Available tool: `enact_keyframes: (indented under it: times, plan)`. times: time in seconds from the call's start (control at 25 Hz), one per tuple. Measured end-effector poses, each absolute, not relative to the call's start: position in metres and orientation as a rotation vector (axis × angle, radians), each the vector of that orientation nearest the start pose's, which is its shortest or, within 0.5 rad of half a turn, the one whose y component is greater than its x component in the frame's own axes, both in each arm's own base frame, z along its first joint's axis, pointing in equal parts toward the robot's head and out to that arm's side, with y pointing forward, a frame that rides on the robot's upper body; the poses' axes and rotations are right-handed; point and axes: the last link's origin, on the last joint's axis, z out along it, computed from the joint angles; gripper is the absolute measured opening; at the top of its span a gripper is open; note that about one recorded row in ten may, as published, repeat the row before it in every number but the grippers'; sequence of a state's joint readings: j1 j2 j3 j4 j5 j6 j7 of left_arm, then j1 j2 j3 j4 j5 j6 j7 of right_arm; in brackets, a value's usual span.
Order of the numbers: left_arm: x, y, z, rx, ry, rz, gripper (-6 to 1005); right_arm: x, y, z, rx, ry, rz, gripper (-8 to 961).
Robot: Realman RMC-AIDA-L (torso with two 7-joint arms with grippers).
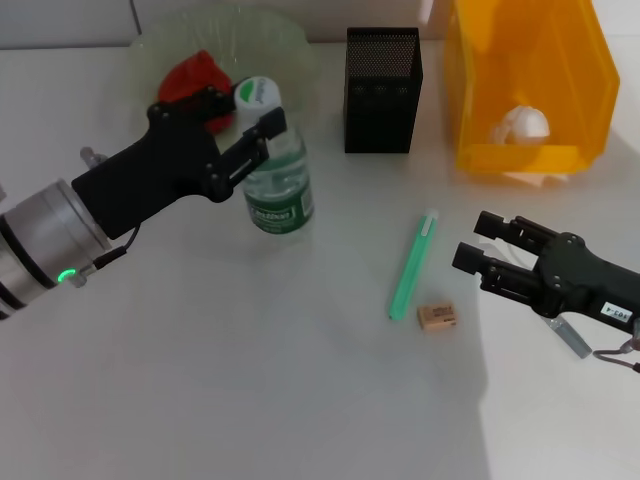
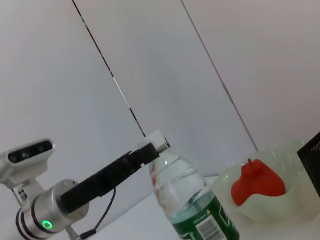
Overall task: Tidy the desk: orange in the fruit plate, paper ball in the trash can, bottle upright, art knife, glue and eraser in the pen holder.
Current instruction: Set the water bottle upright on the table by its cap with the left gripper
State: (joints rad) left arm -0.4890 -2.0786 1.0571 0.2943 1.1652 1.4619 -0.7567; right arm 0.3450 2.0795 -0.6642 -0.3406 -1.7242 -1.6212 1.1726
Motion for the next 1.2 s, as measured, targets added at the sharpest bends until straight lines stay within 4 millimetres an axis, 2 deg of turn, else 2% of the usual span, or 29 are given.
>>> enact_keyframes:
  times: [0.12, 0.32, 0.92, 1.2]
  plan:
    - [-0.256, 0.321, -0.03, -2.217, -0.263, -1.067, 440, 0.302, 0.259, -0.027, -2.433, 0.885, 1.117, 749]
    - [-0.262, 0.319, -0.031, -2.165, -0.216, -1.022, 445, 0.3, 0.259, -0.028, -2.436, 0.886, 1.123, 748]
    - [-0.266, 0.325, -0.037, -2.17, -0.258, -0.968, 461, 0.3, 0.262, -0.026, -2.41, 0.88, 1.13, 747]
    - [-0.259, 0.321, -0.028, -2.123, -0.227, -1.066, 596, 0.301, 0.263, -0.026, -2.402, 0.881, 1.128, 746]
